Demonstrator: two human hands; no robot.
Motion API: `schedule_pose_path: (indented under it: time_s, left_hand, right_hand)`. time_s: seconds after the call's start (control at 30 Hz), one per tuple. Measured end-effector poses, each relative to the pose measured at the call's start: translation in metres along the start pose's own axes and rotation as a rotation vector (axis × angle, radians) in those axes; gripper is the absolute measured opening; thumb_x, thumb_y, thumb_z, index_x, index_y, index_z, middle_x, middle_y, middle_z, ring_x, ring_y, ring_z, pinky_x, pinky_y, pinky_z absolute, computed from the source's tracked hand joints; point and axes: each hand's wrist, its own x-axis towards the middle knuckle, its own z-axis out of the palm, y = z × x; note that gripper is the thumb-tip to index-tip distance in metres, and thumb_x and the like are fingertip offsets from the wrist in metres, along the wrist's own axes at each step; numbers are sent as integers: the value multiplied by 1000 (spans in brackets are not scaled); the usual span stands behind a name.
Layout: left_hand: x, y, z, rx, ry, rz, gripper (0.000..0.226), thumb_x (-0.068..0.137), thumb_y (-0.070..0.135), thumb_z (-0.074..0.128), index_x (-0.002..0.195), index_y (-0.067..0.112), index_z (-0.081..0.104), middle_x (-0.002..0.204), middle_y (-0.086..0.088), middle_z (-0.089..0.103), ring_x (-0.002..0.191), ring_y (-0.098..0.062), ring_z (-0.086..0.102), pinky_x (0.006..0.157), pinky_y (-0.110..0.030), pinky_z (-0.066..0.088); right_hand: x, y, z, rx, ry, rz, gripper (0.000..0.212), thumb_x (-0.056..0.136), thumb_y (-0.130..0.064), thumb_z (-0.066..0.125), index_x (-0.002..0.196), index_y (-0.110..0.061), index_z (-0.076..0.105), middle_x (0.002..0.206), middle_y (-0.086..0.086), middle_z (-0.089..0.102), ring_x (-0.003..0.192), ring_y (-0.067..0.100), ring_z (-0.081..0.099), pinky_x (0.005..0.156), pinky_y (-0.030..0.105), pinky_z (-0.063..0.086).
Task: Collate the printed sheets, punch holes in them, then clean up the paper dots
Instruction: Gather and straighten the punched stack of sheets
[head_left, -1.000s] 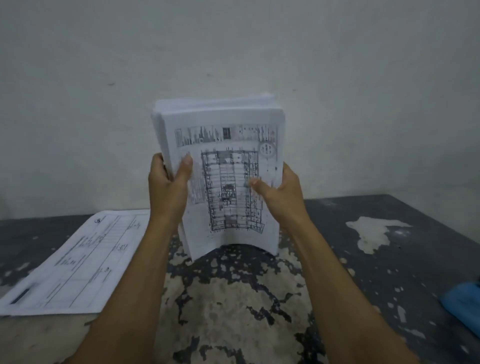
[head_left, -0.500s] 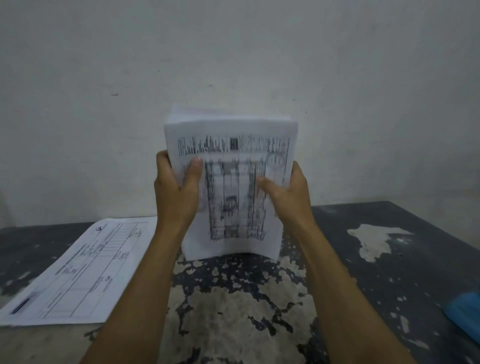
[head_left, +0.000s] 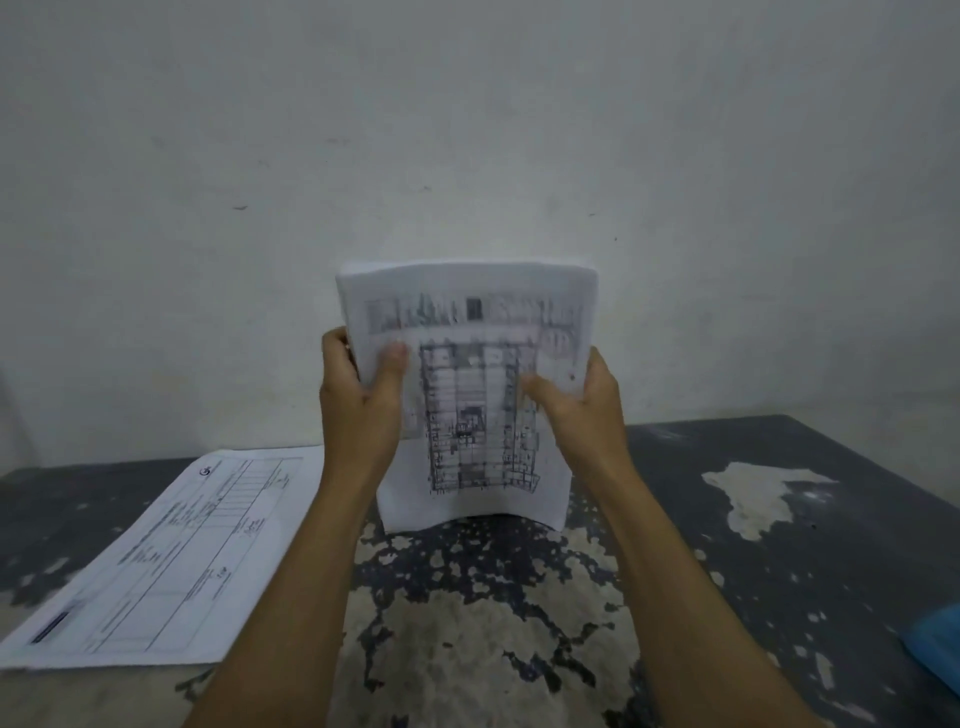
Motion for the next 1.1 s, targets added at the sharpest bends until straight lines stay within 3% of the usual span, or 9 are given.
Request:
schedule_pose_path:
  time_s: [0.13,0.33,0.43,0.53,0.63,0.7,0.83,1.0,1.1]
  left_hand:
    - [-5,-3,-2,8,-22,-12,24,96,39,61,114,28,51,101,21,66,91,7,65,69,-11,53]
    - [-5,0,8,6,-67,-9,21,101,35,53,119,28,45,102,24,64,92,12,62,67,-5,50]
    - [-4,2,11,20,-62,1,24,100,33,54,121,26,43,106,22,60,93,15,61,67,-5,50]
    - [-1,8,11,34,-45,43,24,100,30,55,119,27,41,107,23,58,94,16,59,67,-3,49]
    - [-2,16,12,53,-43,96,22,100,31,55,116,30,40,100,27,60,91,11,62,64,-8,52]
    - [-5,22,14,71,-49,146,19,100,33,54,112,34,39,98,29,61,88,6,65,61,-12,53]
    - [-15,26,16,67,-62,241,19,101,32,54,113,24,42,96,19,61,81,-2,66,61,-13,53]
    - [-25,28,13,-30,-71,228,59,92,61,46,116,7,51,93,20,62,81,-2,65,66,-9,50]
    - [-24,23,14,20,-57,250,29,98,33,56,113,11,46,96,21,60,81,2,64,66,-7,49]
  right_hand:
    - [-1,3,-2,33,-10,67,32,81,-26,79,104,-32,57,102,-8,70,88,11,71,75,36,61]
    - [-2,0,7,12,5,73,35,86,-24,73,115,-27,54,104,-11,68,89,8,69,68,21,57]
    - [-5,-10,7,-75,69,42,51,85,-18,74,124,-24,42,107,-11,62,90,6,67,61,11,53]
    - [-10,-33,10,-372,213,-220,73,81,-15,72,139,-23,28,134,-2,45,122,18,50,97,39,52]
    - [-15,-65,21,-619,237,-583,79,78,-8,65,147,-13,28,156,5,27,147,23,21,119,54,19]
    - [-23,-83,31,-692,211,-707,79,77,-6,58,150,-8,29,162,11,17,152,25,7,120,56,7]
    - [-41,-102,56,-665,143,-831,77,79,-8,42,154,-7,25,164,14,12,152,28,3,120,59,4]
    - [-49,-88,72,-943,-77,-755,75,88,-13,59,155,-18,25,164,1,15,152,17,1,122,51,-2]
    - [-45,-90,68,-825,-56,-761,71,85,-10,55,152,-12,32,162,5,24,152,19,9,123,50,-1]
